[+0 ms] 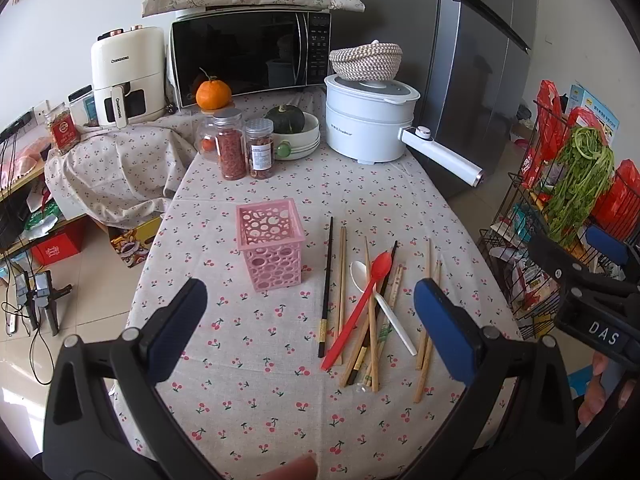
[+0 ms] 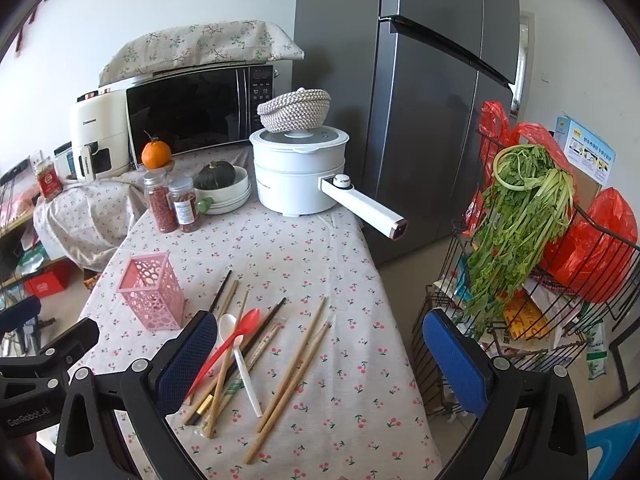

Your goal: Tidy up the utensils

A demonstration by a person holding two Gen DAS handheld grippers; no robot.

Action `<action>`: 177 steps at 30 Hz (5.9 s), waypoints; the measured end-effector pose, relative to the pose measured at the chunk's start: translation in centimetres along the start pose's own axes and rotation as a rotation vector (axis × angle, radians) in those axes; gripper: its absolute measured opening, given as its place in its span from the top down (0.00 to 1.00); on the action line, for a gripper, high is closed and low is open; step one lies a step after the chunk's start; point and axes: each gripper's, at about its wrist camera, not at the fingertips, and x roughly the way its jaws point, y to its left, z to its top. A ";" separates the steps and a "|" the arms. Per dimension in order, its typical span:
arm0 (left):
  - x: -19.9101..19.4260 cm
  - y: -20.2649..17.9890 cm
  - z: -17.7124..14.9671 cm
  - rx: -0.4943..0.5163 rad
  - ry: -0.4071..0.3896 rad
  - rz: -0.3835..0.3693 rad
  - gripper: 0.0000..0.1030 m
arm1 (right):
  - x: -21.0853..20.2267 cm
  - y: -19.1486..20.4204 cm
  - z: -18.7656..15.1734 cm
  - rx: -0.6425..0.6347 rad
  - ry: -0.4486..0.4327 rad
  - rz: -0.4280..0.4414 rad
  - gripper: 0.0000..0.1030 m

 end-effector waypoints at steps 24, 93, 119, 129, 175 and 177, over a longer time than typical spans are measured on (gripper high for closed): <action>0.5 -0.1 0.0 0.009 0.002 0.025 0.00 | -0.3 -0.4 0.4 0.014 -0.011 0.011 0.00; 24.3 -7.3 5.2 0.135 0.611 -0.225 0.71 | 21.4 -6.1 0.2 0.217 0.599 0.223 0.38; 22.5 -4.5 6.8 0.061 0.515 -0.257 0.89 | 23.6 -6.5 -0.6 0.307 0.664 0.278 0.38; 27.2 -6.2 4.2 0.003 0.619 -0.192 0.59 | 23.9 -6.7 -0.6 0.300 0.659 0.260 0.38; 7.6 0.3 7.3 0.038 0.029 -0.325 0.95 | 29.4 -0.6 -2.1 0.150 0.616 0.145 0.92; 7.5 0.4 7.3 0.035 0.026 -0.322 0.95 | 28.2 -0.6 -1.4 0.151 0.585 0.162 0.93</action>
